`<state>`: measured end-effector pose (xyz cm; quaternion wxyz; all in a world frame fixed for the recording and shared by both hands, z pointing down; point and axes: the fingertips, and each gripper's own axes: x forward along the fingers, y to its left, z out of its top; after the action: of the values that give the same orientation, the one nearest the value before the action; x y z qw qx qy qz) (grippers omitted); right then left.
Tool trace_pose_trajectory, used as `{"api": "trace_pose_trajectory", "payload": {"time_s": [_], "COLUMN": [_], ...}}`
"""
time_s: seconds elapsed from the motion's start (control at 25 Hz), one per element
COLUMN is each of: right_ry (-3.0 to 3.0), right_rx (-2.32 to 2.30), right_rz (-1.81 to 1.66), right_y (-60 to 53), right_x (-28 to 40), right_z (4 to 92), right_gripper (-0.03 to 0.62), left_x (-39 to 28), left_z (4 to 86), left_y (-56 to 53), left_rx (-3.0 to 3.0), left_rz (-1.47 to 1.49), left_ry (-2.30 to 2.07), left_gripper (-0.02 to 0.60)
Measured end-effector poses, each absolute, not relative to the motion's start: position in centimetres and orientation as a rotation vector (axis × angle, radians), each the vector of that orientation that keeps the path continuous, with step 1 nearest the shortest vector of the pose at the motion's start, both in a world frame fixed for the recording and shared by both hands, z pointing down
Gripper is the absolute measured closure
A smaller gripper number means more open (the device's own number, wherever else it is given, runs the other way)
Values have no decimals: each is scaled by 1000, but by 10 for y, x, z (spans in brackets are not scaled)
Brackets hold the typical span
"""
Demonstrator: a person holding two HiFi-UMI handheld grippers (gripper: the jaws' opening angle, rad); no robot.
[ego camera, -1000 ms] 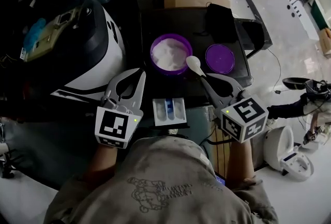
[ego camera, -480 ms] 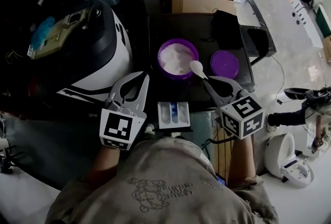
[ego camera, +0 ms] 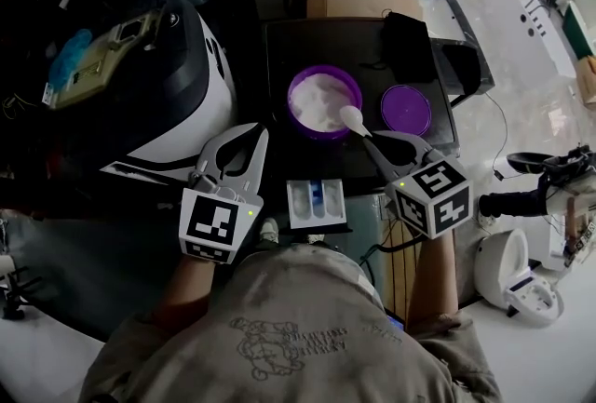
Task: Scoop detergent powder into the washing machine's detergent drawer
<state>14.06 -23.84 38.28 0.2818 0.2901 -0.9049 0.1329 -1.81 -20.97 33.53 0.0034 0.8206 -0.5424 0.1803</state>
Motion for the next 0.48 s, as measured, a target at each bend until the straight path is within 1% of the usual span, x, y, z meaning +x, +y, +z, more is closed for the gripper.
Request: {"api": "trace_pose_trajectory", "payload": {"time_s": [0.48], "right_ry": [-2349], "right_rx": [616], "right_rz": [349], "right_y": [-283], "right_x": [105], "right_z": [392], "right_gripper": [559], "left_x": [-27], "left_z": [360], "left_y": [-228], "left_rx": [2568], "left_rz": [608], "left_ry": [-1620], "left_gripper": [581]}}
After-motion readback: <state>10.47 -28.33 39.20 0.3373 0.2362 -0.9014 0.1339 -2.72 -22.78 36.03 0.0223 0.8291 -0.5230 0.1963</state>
